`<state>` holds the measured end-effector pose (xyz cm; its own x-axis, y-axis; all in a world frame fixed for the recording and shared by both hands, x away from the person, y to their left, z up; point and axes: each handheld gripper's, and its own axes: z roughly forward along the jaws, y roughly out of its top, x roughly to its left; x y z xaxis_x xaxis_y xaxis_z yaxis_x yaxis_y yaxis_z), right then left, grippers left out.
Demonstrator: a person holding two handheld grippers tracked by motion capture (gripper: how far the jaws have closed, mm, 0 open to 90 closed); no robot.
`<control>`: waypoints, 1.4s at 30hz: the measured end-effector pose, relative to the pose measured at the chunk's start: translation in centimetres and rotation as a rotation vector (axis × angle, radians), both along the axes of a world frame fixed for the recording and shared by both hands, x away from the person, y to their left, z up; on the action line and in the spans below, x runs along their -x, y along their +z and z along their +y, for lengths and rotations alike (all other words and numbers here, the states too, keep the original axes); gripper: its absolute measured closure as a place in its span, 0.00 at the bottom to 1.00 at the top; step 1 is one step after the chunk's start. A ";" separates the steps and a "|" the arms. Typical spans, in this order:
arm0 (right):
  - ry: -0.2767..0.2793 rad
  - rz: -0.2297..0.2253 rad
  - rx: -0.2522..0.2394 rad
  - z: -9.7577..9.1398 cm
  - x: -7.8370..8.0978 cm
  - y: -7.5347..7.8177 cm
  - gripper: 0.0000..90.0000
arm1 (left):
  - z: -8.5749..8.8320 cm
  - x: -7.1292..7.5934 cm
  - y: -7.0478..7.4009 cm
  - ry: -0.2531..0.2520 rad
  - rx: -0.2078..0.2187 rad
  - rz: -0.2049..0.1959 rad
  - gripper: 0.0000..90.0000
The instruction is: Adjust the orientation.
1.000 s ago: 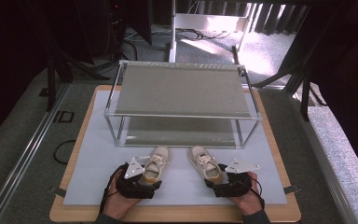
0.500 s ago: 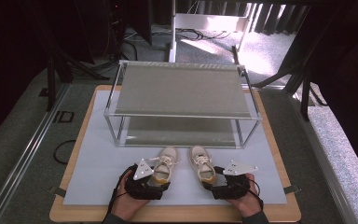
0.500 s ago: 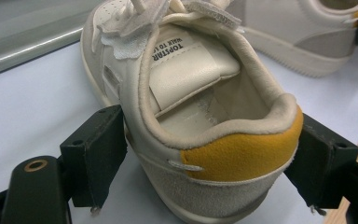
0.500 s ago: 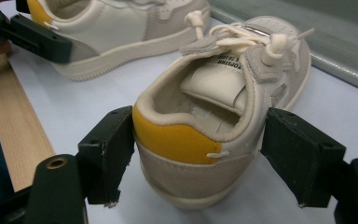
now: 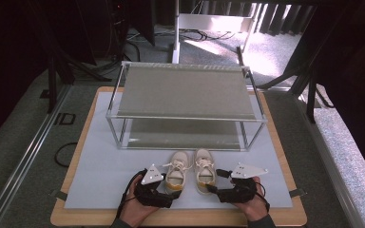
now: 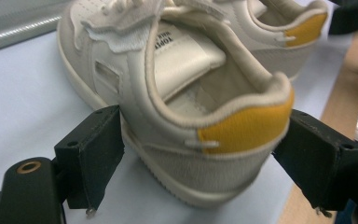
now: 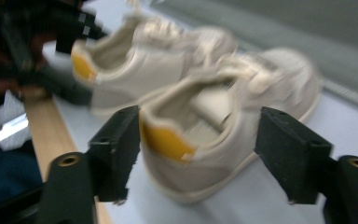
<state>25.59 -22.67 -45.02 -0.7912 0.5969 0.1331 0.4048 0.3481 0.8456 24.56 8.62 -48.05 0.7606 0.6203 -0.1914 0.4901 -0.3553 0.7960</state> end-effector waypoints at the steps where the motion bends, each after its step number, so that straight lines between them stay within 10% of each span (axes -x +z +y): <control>1: -0.005 0.002 -0.016 -0.1 -0.2 0.2 0.37 | 0.0 0.1 0.0 -0.005 -0.007 0.000 0.18; 7: -0.025 0.043 -0.137 -0.8 -1.8 0.9 0.49 | -0.2 0.3 -0.1 -0.020 -0.019 -0.004 0.19; 10: -0.079 0.036 -0.053 -0.6 -2.3 0.9 0.51 | -0.3 0.2 -0.1 -0.019 -0.021 -0.005 0.19; 21: -0.052 0.111 -0.057 0.3 -3.0 -0.2 0.64 | -0.9 -0.2 -0.3 -0.006 -0.020 0.006 0.19; 32: -0.078 0.062 0.064 1.2 -2.8 -0.4 0.55 | -1.7 -0.2 -0.5 -0.039 -0.014 0.013 0.22; 42: -0.067 0.060 0.040 1.5 -2.8 -0.7 0.57 | -1.3 -0.5 -0.4 -0.069 -0.015 0.025 0.21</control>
<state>28.35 -21.17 -45.76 -0.7408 0.6538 0.1541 0.4777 0.3515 0.8051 25.09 7.28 -48.46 0.7970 0.5693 -0.2015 0.4833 -0.4012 0.7781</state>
